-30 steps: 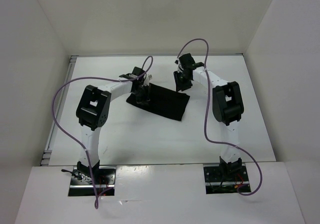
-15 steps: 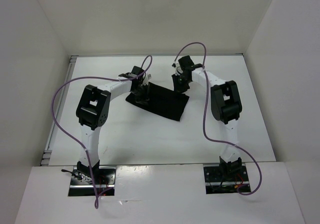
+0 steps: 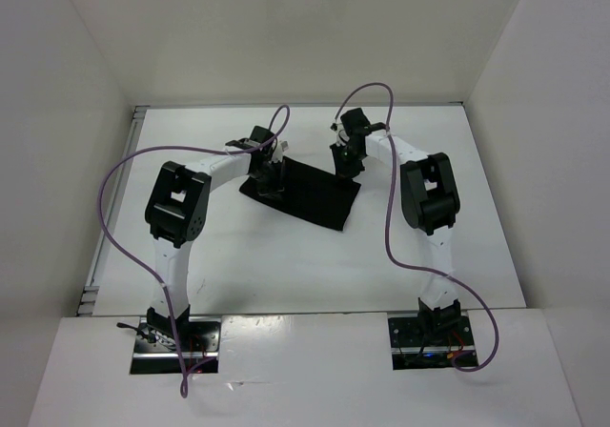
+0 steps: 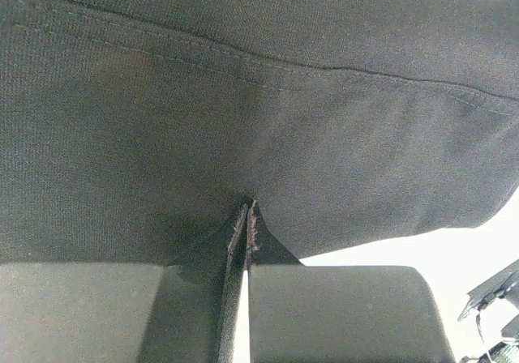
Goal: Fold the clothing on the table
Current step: Fold the skirt
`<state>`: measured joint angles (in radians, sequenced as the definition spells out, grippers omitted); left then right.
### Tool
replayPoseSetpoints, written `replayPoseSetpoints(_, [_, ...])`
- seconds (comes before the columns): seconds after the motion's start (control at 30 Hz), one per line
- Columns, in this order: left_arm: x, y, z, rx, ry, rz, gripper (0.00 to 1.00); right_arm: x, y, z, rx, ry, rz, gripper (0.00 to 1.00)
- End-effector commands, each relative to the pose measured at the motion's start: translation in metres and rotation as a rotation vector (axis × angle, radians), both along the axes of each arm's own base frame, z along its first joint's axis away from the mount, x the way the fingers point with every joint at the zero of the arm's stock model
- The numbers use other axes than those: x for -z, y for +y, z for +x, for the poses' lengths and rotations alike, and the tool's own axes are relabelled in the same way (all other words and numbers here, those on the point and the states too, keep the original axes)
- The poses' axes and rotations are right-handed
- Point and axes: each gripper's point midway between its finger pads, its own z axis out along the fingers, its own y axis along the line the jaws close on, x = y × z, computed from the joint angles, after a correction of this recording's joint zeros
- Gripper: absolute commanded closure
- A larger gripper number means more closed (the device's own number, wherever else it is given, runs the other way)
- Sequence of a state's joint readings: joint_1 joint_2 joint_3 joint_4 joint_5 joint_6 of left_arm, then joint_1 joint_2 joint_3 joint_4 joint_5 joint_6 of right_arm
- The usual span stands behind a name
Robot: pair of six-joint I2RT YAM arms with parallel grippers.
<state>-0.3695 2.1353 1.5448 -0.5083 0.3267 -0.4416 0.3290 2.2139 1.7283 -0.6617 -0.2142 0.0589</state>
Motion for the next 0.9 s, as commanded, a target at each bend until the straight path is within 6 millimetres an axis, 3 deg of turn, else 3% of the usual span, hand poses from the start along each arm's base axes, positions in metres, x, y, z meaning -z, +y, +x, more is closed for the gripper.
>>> replayPoseSetpoints(0.0, [0.027, 0.019, -0.008, 0.009, 0.038, 0.086, 0.94, -0.015, -0.016, 0.018, 0.052, -0.067, -0.071, 0.77])
replayPoseSetpoints(0.1, [0.028, 0.018, -0.010, 0.012, 0.042, 0.076, 0.94, -0.022, -0.017, 0.022, 0.058, -0.094, -0.072, 0.67])
replayPoseSetpoints(0.3, [0.030, 0.018, -0.014, 0.016, 0.053, 0.072, 0.94, -0.023, -0.018, 0.019, 0.058, -0.092, -0.073, 0.66])
replayPoseSetpoints(0.57, [0.026, 0.018, -0.013, 0.016, 0.045, 0.068, 0.94, -0.025, -0.011, 0.013, 0.017, -0.073, -0.035, 0.99])
replayPoseSetpoints(0.87, [0.029, 0.023, -0.016, 0.007, 0.054, 0.071, 0.94, -0.039, -0.053, 0.037, 0.182, -0.174, -0.170, 1.00])
